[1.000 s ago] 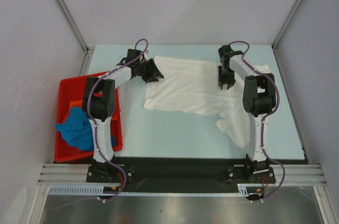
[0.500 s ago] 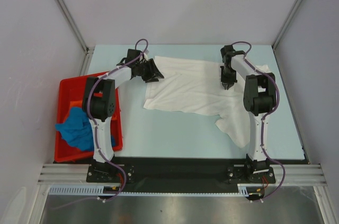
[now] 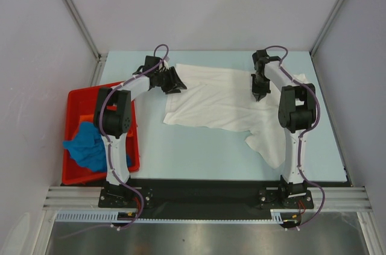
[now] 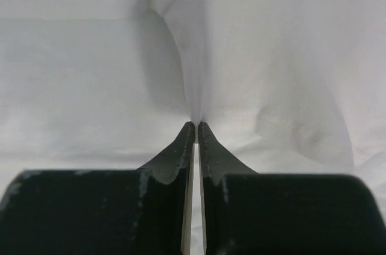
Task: Fold and stack the t-shirts
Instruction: Fold the tshirt
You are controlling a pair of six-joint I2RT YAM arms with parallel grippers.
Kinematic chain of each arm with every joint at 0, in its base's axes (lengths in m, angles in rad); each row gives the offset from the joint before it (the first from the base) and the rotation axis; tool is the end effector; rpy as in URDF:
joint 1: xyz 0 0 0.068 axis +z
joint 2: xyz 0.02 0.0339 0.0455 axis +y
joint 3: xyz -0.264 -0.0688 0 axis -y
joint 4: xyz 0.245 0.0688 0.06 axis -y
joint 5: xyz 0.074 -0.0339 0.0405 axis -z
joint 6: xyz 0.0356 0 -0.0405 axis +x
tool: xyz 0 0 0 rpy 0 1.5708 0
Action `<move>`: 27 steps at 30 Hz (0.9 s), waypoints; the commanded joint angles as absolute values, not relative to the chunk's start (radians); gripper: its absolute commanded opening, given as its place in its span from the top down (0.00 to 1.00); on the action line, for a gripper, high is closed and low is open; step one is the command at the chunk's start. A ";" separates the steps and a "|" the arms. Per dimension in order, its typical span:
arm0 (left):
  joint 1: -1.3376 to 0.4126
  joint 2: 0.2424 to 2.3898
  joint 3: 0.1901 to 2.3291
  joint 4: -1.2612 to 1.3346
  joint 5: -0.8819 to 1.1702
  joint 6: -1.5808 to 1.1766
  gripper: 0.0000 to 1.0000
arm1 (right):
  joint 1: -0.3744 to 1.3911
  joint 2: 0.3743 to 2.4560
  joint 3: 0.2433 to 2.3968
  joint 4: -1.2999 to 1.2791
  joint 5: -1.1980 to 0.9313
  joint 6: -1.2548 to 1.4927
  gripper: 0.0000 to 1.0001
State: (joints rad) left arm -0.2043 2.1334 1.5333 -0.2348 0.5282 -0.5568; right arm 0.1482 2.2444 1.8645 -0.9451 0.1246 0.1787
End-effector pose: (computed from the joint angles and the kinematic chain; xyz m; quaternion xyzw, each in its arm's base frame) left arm 0.4538 -0.1124 0.1703 -0.0655 0.9032 -0.3551 0.2319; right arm 0.4567 0.0637 0.1787 0.0227 0.9903 -0.0411 0.1308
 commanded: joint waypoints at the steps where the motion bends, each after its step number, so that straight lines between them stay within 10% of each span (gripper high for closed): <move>1: -0.199 2.117 1.554 -0.216 0.549 -0.541 0.51 | 0.147 2.169 1.871 -0.980 0.088 0.178 0.92; 17: -0.192 2.125 1.554 -0.215 0.557 -0.541 0.51 | 0.134 2.215 1.904 -1.032 -0.025 0.244 0.91; 27: -0.178 2.140 1.644 -0.247 0.520 -0.537 0.50 | 0.010 2.080 1.775 -0.844 -0.103 0.487 0.48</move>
